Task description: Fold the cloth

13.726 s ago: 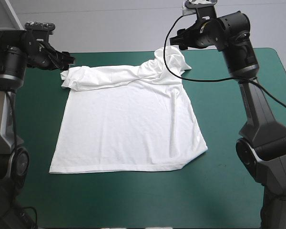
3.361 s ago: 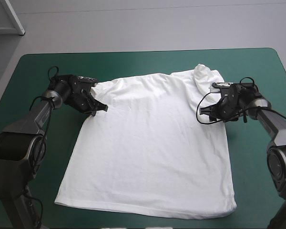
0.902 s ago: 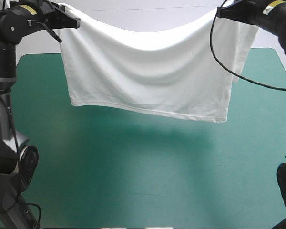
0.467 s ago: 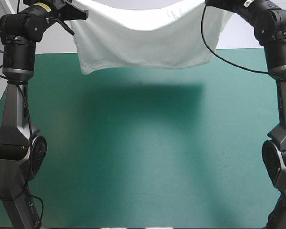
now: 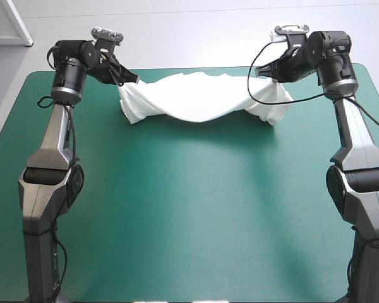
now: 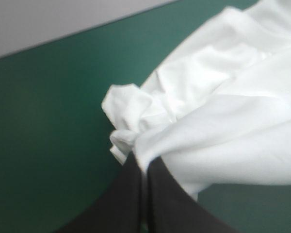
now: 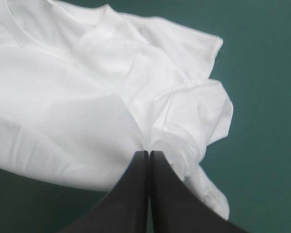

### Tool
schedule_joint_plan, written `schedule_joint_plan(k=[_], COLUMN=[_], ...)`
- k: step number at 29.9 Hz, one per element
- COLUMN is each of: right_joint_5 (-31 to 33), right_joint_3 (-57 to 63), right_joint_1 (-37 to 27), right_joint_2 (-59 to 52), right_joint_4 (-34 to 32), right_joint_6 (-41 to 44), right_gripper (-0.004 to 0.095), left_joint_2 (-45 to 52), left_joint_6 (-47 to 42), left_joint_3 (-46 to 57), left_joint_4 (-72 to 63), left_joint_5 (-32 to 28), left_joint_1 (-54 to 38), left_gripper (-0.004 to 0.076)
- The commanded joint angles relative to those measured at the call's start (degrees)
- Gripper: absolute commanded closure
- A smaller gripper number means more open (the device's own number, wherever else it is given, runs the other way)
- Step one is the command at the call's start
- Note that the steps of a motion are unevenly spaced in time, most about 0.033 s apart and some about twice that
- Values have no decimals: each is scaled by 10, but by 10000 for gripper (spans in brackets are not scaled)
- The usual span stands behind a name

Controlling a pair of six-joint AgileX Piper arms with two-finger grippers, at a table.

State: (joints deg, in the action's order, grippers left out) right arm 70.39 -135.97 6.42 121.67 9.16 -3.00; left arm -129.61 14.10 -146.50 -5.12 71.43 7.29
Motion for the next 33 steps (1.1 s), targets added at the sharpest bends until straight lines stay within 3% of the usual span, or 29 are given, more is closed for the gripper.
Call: schedule_joint_plan(k=[1,7,20,26,33], right_joint_5=[11,10,10,10,5], right_joint_3=[12,174,538,654,745], right_joint_1=[-1,20,26,26,26], right_joint_2=[-47,-135,-338,-397,-431], right_joint_4=[1,-40,-73,-52,4], right_joint_6=[0,0,-1,-2,-49], right_gripper=[926,926,927,927,926], left_joint_2=[46,119,417,500,543], left_joint_6=[-25,-19,-19,-25,-26], left_joint_3=[8,151,696,839,917], left_joint_4=[-30,-42,2,27,22], left_joint_5=[26,26,19,24,20], left_joint_1=[1,9,13,13,13], left_gripper=[732,732,732,732,731])
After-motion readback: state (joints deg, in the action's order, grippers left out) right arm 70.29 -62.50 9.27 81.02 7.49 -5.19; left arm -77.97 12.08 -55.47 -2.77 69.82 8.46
